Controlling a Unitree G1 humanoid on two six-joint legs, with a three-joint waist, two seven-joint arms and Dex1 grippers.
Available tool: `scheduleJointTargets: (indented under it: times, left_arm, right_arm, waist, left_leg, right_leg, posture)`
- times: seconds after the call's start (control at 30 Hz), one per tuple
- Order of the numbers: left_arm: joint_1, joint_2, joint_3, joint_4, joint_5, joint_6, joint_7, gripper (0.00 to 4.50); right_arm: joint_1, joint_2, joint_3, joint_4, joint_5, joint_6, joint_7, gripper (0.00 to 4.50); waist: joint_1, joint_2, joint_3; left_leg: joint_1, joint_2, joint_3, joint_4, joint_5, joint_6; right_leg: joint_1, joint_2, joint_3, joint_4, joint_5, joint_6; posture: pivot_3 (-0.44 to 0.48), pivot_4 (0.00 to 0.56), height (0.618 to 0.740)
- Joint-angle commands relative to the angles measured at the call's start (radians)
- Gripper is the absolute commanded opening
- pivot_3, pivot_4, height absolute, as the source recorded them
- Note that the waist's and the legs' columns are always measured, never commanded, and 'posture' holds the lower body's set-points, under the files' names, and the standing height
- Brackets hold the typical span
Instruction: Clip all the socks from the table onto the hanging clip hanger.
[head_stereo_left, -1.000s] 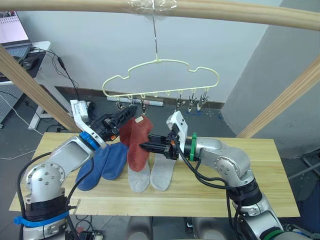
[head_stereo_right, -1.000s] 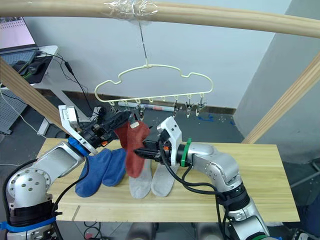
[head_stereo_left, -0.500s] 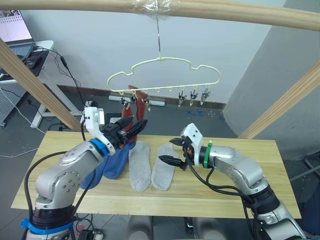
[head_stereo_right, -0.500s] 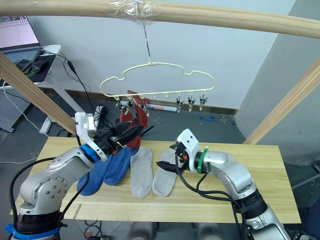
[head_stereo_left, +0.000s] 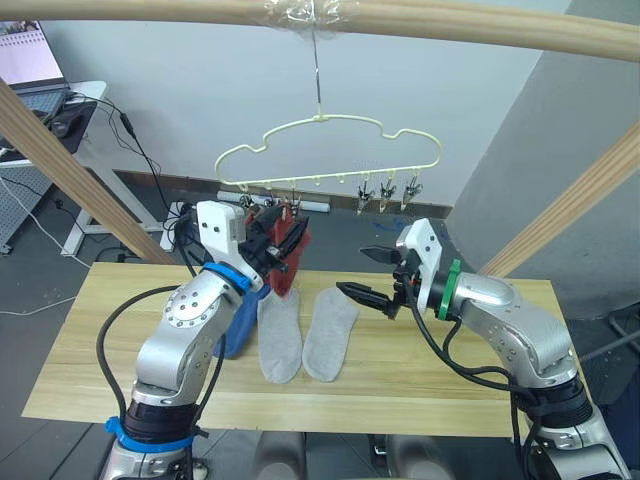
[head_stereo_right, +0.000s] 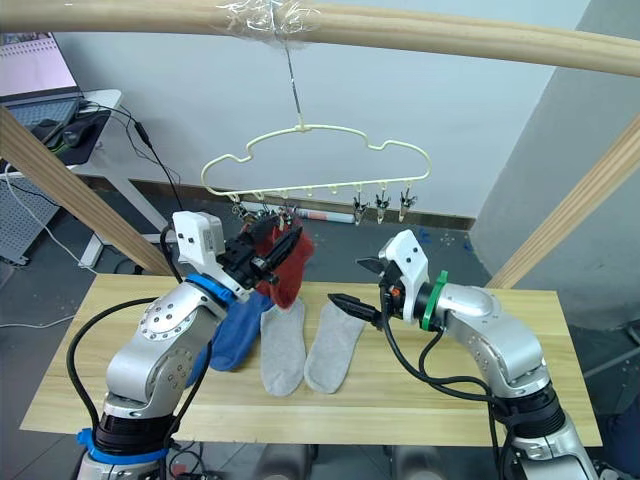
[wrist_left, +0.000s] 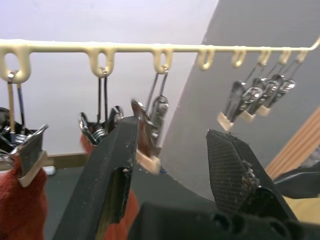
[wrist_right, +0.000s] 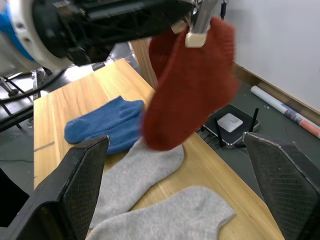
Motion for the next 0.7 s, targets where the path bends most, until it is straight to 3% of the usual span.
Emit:
scheduleJointTargets:
  times: [0.03, 0.4, 0.7]
  left_arm:
    - [-0.012, -0.012, 0.0, 0.015, 0.046, -0.048, -0.013, 2.37]
    - [-0.114, -0.083, 0.003, 0.147, 0.095, -0.104, -0.042, 2.37]
    - [-0.148, -0.114, -0.008, 0.157, 0.104, -0.114, -0.072, 2.37]
  right_arm:
    - [-0.031, -0.005, -0.042, -0.063, 0.049, 0.013, 0.005, 4.5]
    - [-0.051, 0.015, -0.086, -0.073, 0.115, 0.049, -0.027, 4.5]
    - [-0.048, 0.012, -0.084, -0.078, 0.122, 0.051, -0.046, 4.5]
  waist:
    - [0.0, 0.0, 0.0]
    - [-0.008, 0.0, 0.0]
    - [-0.018, 0.0, 0.0]
  left_leg:
    - [0.0, 0.0, 0.0, 0.0, 0.0, 0.0]
    - [0.0, 0.0, 0.0, 0.0, 0.0, 0.0]
    - [0.0, 0.0, 0.0, 0.0, 0.0, 0.0]
  right_leg:
    - [0.0, 0.0, 0.0, 0.0, 0.0, 0.0]
    - [0.0, 0.0, -0.001, 0.0, 0.0, 0.0]
    - [0.0, 0.0, -0.001, 0.001, 0.0, 0.0]
  posture:
    - [0.082, 0.24, 0.74]
    - [0.065, 0.245, 0.74]
    - [0.06, 0.248, 0.74]
